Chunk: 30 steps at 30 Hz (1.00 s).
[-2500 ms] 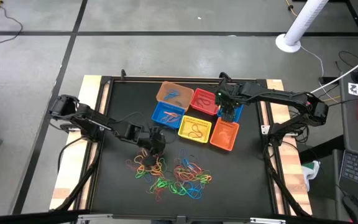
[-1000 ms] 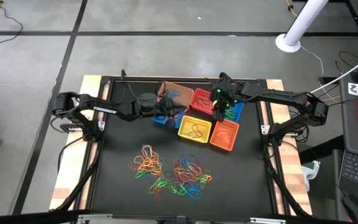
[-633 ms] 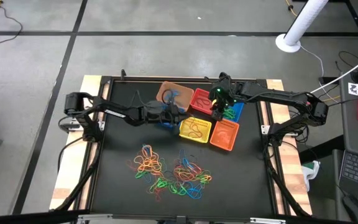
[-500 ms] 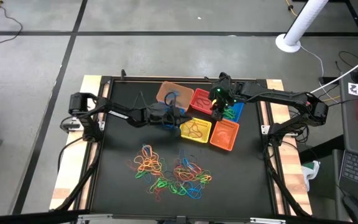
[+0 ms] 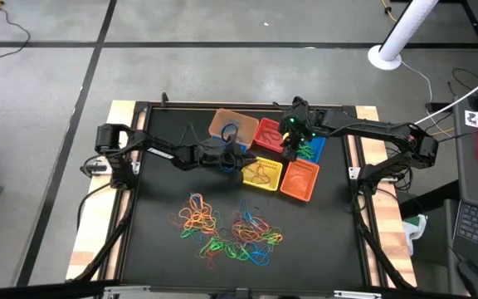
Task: Sort rubber bands into baskets
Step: Put the red rubber band into the yellow basket, then put the orange rubber band into the left blue basket
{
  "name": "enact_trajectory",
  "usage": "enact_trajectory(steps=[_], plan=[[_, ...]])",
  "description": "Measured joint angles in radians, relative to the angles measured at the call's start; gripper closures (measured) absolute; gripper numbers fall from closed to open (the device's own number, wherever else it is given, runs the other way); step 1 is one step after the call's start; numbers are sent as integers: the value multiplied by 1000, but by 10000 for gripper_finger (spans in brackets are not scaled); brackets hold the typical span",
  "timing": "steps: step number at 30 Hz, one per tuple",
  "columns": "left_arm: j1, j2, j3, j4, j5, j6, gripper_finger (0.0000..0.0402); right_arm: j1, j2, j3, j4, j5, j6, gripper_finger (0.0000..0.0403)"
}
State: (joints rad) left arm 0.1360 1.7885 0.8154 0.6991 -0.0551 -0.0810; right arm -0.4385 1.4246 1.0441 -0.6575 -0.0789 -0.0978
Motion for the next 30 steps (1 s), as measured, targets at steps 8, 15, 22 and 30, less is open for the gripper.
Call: enact_trajectory(steps=[8, 15, 22, 30], plan=[[-5, -3, 0, -12, 0, -12, 247, 0, 0, 0, 1, -19, 0, 246], [-5, -85, 0, -114, 43, -92, 238, 0, 0, 0, 1, -20, 0, 246], [-7, -252, 1, -490, 191, -71, 238, 0, 0, 0, 1, -20, 0, 246], [-67, -382, 0, -986, 212, 173, 237, 0, 0, 0, 3, -20, -6, 246]])
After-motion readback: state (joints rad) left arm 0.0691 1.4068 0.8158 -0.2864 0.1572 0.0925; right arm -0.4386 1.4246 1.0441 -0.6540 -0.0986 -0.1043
